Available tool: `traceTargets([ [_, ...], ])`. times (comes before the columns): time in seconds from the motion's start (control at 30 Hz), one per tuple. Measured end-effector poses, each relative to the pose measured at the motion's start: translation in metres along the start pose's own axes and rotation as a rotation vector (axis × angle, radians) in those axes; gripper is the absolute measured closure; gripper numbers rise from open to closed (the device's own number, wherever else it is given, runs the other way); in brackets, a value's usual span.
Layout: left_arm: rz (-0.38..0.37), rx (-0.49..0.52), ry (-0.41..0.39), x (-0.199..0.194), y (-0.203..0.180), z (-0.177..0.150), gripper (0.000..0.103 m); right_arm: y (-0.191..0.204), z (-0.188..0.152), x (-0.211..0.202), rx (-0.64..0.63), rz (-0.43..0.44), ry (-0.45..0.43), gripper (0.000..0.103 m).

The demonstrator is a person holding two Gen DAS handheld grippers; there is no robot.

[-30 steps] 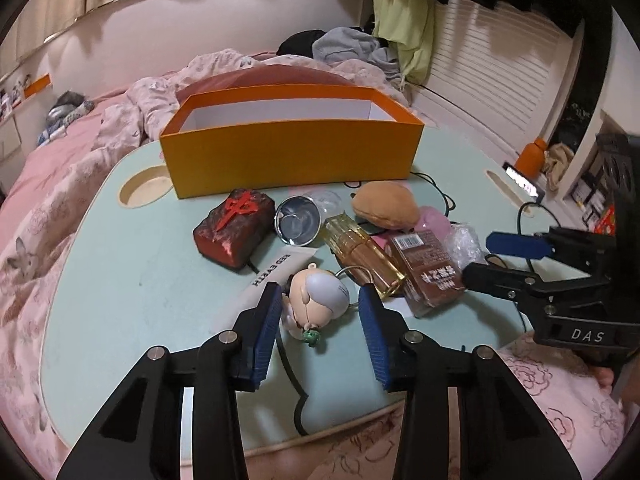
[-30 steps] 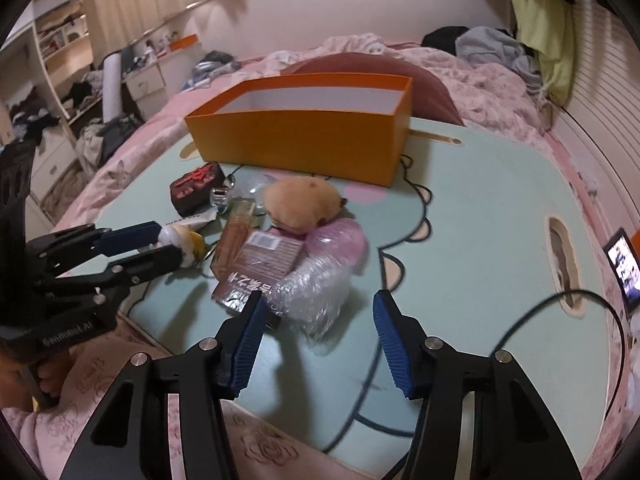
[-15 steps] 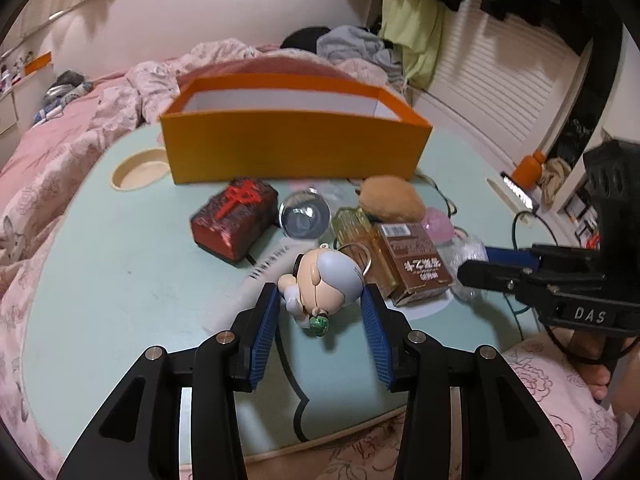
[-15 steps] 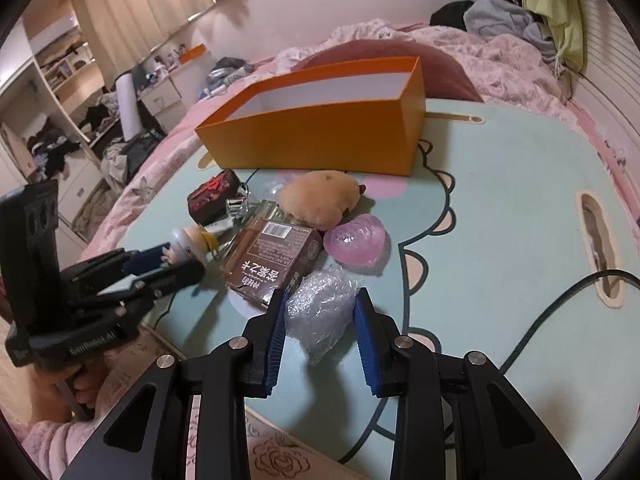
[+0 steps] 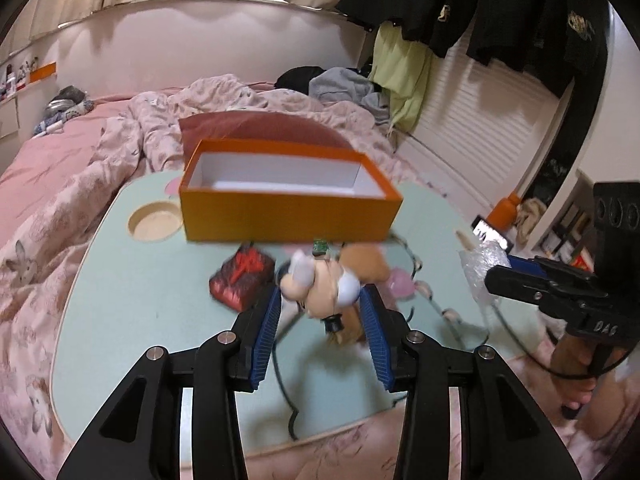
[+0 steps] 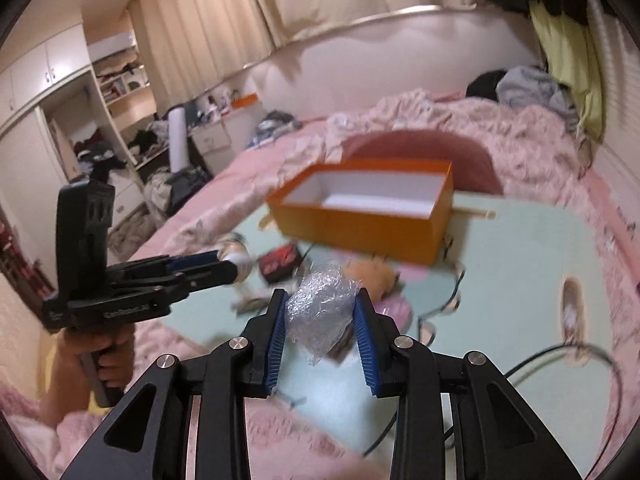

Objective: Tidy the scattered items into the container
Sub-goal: 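Grasp the keychain figure with the left gripper while the right gripper grasps the plastic bag, lift both, then lower the keychain figure into the box with the left gripper while the right gripper drops the plastic bag in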

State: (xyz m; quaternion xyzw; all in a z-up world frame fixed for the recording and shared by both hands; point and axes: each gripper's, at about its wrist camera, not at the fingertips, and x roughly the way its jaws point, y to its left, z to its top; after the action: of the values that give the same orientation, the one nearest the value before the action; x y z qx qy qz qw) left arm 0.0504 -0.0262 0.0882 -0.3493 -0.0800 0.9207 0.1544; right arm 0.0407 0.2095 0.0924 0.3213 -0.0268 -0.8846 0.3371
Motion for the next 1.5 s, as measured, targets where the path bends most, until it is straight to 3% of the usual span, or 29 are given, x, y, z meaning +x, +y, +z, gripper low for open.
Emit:
traceTargets([
  [0.03, -0.002, 0.011, -0.018, 0.0, 0.0, 0.011, 0.078, -0.001, 0.006, 0.003, -0.007, -0.016, -0.007, 0.072],
  [0.17, 0.039, 0.029, -0.042, 0.005, 0.005, 0.041, 0.078, -0.011, 0.032, 0.022, 0.014, -0.102, -0.016, 0.072],
  [0.27, 0.031, 0.012, -0.066, -0.001, 0.011, 0.048, 0.078, -0.02, 0.04, 0.029, 0.071, -0.087, -0.013, 0.072],
  [0.3, 0.021, 0.004, -0.054, -0.002, 0.012, 0.045, 0.075, -0.021, 0.04, 0.028, 0.079, -0.084, -0.017, 0.072],
  [0.4, -0.045, -0.005, 0.01, 0.004, 0.012, 0.024, 0.051, -0.021, 0.033, 0.026, 0.083, -0.082, -0.017, 0.072],
  [0.43, -0.058, 0.01, 0.032, 0.009, 0.008, 0.016, 0.051, -0.02, 0.029, 0.026, 0.083, -0.081, -0.012, 0.072],
  [0.57, 0.029, 0.094, 0.119, 0.042, -0.006, -0.015, 0.051, -0.019, 0.015, 0.024, 0.097, -0.074, 0.002, 0.072],
  [0.63, 0.047, 0.079, 0.143, 0.057, -0.006, -0.022, 0.059, -0.021, 0.011, 0.023, 0.112, -0.061, 0.006, 0.072],
  [0.77, 0.07, 0.067, 0.159, 0.077, -0.009, -0.026, 0.066, -0.023, 0.009, 0.022, 0.121, -0.06, 0.011, 0.072],
  [1.07, 0.03, 0.029, 0.157, 0.074, -0.003, -0.022, 0.068, -0.024, 0.011, 0.021, 0.116, -0.057, 0.005, 0.072],
  [1.2, -0.019, -0.002, 0.08, 0.05, -0.001, 0.001, 0.068, -0.022, 0.026, 0.022, 0.099, -0.065, -0.023, 0.072],
  [1.3, -0.006, 0.033, 0.019, 0.038, -0.002, 0.031, 0.068, -0.021, 0.047, 0.031, 0.084, -0.087, -0.042, 0.072],
  [1.5, 0.037, 0.08, -0.012, 0.06, -0.002, 0.096, 0.068, -0.028, 0.085, 0.077, 0.107, -0.14, -0.023, 0.071],
])
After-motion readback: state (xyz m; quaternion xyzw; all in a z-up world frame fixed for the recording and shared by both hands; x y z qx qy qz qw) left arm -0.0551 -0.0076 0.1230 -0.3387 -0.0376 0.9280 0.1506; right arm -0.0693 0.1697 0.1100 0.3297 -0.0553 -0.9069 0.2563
